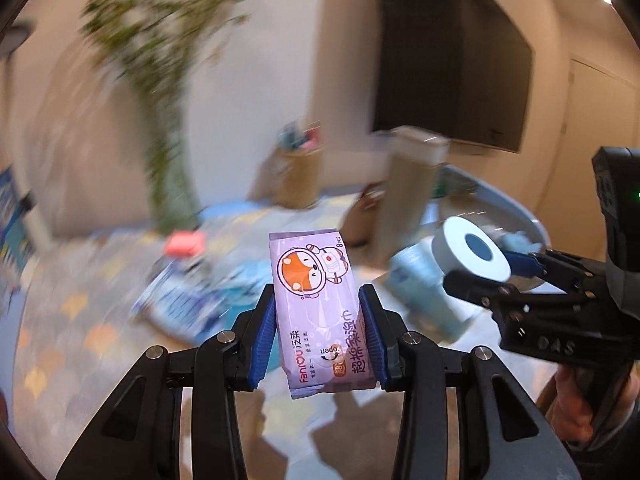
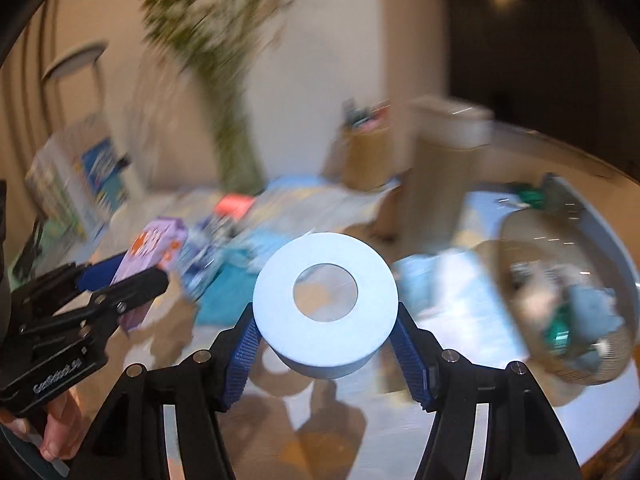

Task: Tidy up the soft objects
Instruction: 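Carry pink wipes pack and white ring to the glass bowl and release both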

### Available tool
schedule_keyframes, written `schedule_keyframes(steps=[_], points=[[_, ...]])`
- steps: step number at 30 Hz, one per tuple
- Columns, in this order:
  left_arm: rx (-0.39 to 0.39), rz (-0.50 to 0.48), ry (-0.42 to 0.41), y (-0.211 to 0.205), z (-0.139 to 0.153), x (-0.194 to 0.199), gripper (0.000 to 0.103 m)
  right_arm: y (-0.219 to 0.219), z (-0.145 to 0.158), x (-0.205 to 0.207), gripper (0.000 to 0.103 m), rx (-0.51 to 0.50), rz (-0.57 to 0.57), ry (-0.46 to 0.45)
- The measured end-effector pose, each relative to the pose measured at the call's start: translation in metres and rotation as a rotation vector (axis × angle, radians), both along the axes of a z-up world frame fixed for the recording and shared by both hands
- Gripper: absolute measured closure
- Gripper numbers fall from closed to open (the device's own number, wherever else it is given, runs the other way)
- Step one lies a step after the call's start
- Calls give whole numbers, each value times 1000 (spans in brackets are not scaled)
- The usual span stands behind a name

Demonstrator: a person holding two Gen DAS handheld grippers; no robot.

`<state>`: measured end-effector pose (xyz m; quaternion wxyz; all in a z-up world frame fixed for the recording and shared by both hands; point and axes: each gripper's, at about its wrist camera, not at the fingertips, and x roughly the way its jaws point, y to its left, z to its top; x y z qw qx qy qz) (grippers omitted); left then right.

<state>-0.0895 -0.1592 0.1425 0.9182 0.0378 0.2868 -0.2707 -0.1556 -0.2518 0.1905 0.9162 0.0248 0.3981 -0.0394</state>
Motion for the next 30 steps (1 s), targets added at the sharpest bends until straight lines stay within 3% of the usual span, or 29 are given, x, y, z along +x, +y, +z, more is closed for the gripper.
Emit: schedule_keyframes(steps=[5, 9, 14, 18, 19, 22, 23, 24, 30], points=[[24, -179, -52, -74, 26, -3, 66, -68, 34, -10, 40, -9, -153, -61], [33, -300, -64, -137, 38, 4, 66, -131, 47, -11, 40, 38, -296, -51], [40, -376, 2, -204, 27, 31, 66, -210, 46, -5, 40, 126, -486, -12], [95, -387, 18, -252, 13, 53, 64, -258, 35, -1, 39, 179, -628, 29], [103, -383, 25, -259, 10, 56, 64, -266, 32, 1, 39, 187, -641, 34], [102, -380, 42, -272, 4, 59, 49, -282, 28, 5, 34, 212, -665, 40], [103, -385, 46, -274, 3, 59, 35, -288, 27, 3, 34, 227, -679, 43], [97, -383, 43, -273, 4, 56, 28, -291, 26, 2, 34, 240, -679, 42], [107, -403, -34, -249, 20, 26, 28, -288, 24, -15, 34, 259, -665, 54]])
